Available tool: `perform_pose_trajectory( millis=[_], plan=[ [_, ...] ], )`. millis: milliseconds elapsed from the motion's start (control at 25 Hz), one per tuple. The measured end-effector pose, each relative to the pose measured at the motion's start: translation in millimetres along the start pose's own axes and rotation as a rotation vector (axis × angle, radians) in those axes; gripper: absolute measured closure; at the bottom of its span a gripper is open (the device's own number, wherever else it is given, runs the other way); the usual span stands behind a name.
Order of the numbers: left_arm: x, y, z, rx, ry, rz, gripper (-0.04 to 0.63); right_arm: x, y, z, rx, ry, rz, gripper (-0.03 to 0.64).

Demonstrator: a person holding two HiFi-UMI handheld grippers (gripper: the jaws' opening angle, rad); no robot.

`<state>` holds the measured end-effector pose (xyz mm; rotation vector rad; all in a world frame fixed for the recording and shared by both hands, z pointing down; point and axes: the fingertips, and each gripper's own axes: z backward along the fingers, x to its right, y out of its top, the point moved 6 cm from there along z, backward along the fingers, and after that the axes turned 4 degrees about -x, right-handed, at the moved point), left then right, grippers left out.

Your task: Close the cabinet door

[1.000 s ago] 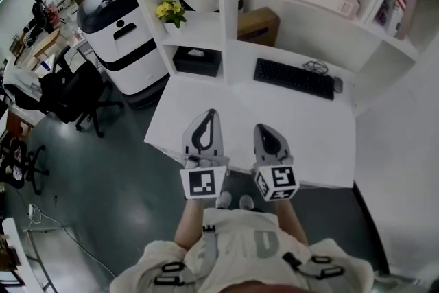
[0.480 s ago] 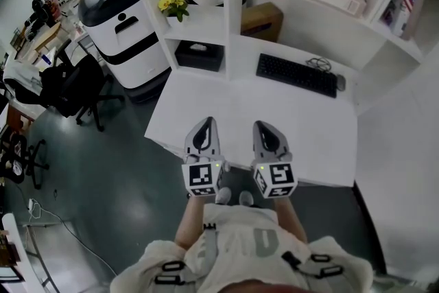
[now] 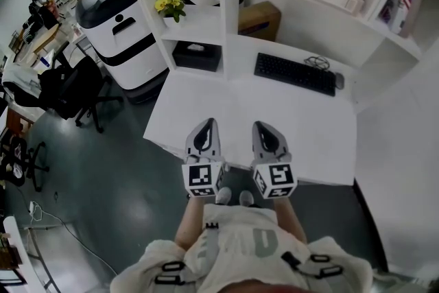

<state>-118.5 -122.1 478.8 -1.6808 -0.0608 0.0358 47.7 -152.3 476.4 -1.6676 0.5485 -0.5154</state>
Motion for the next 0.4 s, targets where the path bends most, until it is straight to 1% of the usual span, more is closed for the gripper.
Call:
perform_pose_trajectory(
  millis=[120, 240, 400],
  plan=[
    [0.3, 1.0, -0.2, 0.001, 0.003, 0.001, 0.591, 1.2, 0.5, 0.2, 0.010, 0.005, 0.008, 0.612],
    [1.6, 0.9, -1.9, -0.004, -0.004, 0.002, 0.591, 4.2, -1.2, 1.4, 0.002, -0.011, -0.004, 0.612],
    [5.8, 1.5, -1.5, -0.012, -0.012, -0.010, 0.591, 5.5, 2.4, 3.5, 0.011, -0.005, -0.009, 0.612]
  ],
)
